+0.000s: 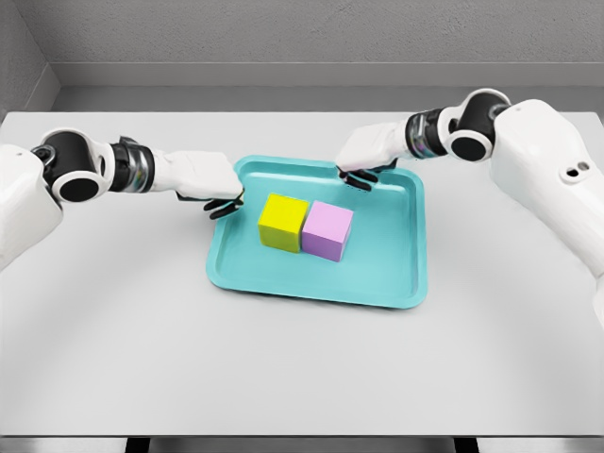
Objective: Push two cubes
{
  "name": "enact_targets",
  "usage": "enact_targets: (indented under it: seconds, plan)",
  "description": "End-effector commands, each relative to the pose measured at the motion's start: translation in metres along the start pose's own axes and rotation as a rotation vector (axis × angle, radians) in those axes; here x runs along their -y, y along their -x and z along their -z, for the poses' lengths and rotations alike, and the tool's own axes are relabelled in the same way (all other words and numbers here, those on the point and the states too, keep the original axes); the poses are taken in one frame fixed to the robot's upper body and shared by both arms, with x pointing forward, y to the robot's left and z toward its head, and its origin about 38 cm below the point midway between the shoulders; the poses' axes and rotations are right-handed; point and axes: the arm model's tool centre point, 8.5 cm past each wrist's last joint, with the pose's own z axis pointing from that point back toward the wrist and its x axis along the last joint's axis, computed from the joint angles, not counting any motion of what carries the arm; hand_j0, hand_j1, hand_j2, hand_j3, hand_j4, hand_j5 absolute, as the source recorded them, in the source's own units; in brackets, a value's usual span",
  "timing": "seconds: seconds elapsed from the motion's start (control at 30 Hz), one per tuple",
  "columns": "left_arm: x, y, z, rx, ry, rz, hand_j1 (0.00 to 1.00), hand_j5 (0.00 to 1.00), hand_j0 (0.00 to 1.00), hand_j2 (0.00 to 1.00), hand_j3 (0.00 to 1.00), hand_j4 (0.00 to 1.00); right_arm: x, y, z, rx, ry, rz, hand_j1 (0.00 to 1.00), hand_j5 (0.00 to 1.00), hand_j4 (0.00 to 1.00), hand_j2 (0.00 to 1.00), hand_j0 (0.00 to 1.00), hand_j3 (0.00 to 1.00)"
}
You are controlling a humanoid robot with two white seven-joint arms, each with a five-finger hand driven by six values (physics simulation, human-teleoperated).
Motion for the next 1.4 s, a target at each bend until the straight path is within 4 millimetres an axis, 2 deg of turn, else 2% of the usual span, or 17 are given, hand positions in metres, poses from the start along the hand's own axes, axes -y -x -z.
enact_targets:
  seconds: [0.0, 0.07, 0.17, 0.37, 0.6, 0.63, 0.67, 0.73, 0.8, 0.87, 0.97, 1.03, 1.07, 1.17, 1.3, 1.33, 1.37]
  plan:
    - [0.000, 0.000, 0.002, 0.002, -0.002, -0.007, 0.01, 0.01, 0.01, 0.01, 0.01, 0.01, -0.002, 0.031, -0.036, -0.077, 0.061, 0.065, 0.00, 0.00, 0.00, 0.00, 0.00, 0.00]
    - [0.001, 0.000, 0.008, 0.004, 0.001, -0.016, 0.01, 0.01, 0.01, 0.01, 0.01, 0.01, -0.007, 0.044, -0.053, -0.112, 0.096, 0.103, 0.00, 0.00, 0.00, 0.00, 0.00, 0.00]
    - [0.002, -0.010, 0.023, 0.033, 0.016, -0.009, 0.01, 0.01, 0.01, 0.01, 0.01, 0.01, -0.011, 0.025, -0.036, -0.062, 0.067, 0.062, 0.00, 0.00, 0.00, 0.00, 0.00, 0.00]
    - [0.003, -0.023, 0.040, 0.051, 0.049, 0.040, 0.01, 0.01, 0.01, 0.01, 0.01, 0.01, -0.015, 0.022, -0.035, -0.056, 0.052, 0.054, 0.00, 0.00, 0.00, 0.00, 0.00, 0.00]
    - [0.001, -0.026, 0.041, 0.059, 0.045, 0.043, 0.01, 0.01, 0.01, 0.01, 0.01, 0.01, -0.024, 0.043, -0.067, -0.119, 0.096, 0.095, 0.01, 0.01, 0.01, 0.01, 0.01, 0.01]
    - [0.000, -0.027, 0.043, 0.064, 0.042, 0.044, 0.01, 0.01, 0.01, 0.01, 0.01, 0.01, -0.026, 0.052, -0.081, -0.149, 0.115, 0.112, 0.69, 0.69, 0.69, 0.69, 0.69, 0.69]
    - [-0.001, -0.028, 0.044, 0.065, 0.041, 0.045, 0.01, 0.01, 0.01, 0.01, 0.01, 0.01, -0.025, 0.061, -0.095, -0.178, 0.162, 0.140, 1.00, 1.00, 1.00, 1.00, 1.00, 1.00]
    - [-0.001, -0.028, 0.044, 0.067, 0.039, 0.044, 0.01, 0.01, 0.01, 0.01, 0.01, 0.01, -0.026, 0.084, -0.137, -0.259, 0.275, 0.211, 1.00, 1.00, 1.00, 1.00, 1.00, 1.00]
    - [-0.002, -0.029, 0.045, 0.068, 0.038, 0.044, 0.01, 0.01, 0.01, 0.01, 0.01, 0.01, -0.050, 0.096, -0.160, -0.312, 0.283, 0.258, 1.00, 1.00, 1.00, 1.00, 1.00, 1.00]
    - [-0.002, -0.029, 0.045, 0.068, 0.038, 0.044, 0.01, 0.01, 0.01, 0.01, 0.01, 0.01, -0.079, 0.093, -0.158, -0.317, 0.287, 0.329, 1.00, 1.00, 1.00, 1.00, 1.00, 1.00]
    - [-0.003, -0.026, 0.042, 0.063, 0.037, 0.044, 0.02, 0.02, 0.02, 0.02, 0.02, 0.02, -0.098, 0.087, -0.150, -0.306, 0.268, 0.360, 1.00, 1.00, 1.00, 1.00, 1.00, 1.00]
    - [-0.001, -0.012, 0.023, 0.041, 0.019, 0.002, 0.26, 0.26, 0.26, 0.26, 0.26, 0.26, -0.100, 0.092, -0.161, -0.328, 0.276, 0.364, 1.00, 1.00, 1.00, 1.00, 1.00, 1.00]
    - [0.000, -0.002, 0.010, 0.022, 0.009, -0.018, 0.32, 0.32, 0.32, 0.32, 0.32, 0.32, -0.098, 0.095, -0.166, -0.338, 0.291, 0.367, 1.00, 1.00, 1.00, 1.00, 1.00, 1.00]
    - [-0.001, 0.008, -0.005, -0.001, 0.002, -0.032, 0.35, 0.35, 0.35, 0.35, 0.35, 0.35, -0.103, 0.101, -0.183, -0.370, 0.284, 0.364, 1.00, 1.00, 1.00, 1.00, 1.00, 1.00]
    - [0.000, 0.063, -0.066, -0.146, -0.122, -0.190, 0.35, 0.35, 0.35, 0.35, 0.35, 0.35, -0.105, 0.100, -0.181, -0.367, 0.281, 0.366, 1.00, 1.00, 1.00, 1.00, 1.00, 1.00]
    - [0.010, 0.083, -0.083, -0.182, -0.184, -0.307, 0.51, 0.51, 0.51, 0.51, 0.51, 0.51, -0.106, 0.099, -0.180, -0.364, 0.277, 0.368, 1.00, 1.00, 1.00, 1.00, 1.00, 1.00]
    - [0.039, 0.106, -0.099, -0.227, -0.241, -0.484, 0.86, 0.86, 0.86, 0.86, 0.86, 0.86, -0.108, 0.098, -0.179, -0.363, 0.274, 0.371, 1.00, 1.00, 1.00, 1.00, 1.00, 1.00]
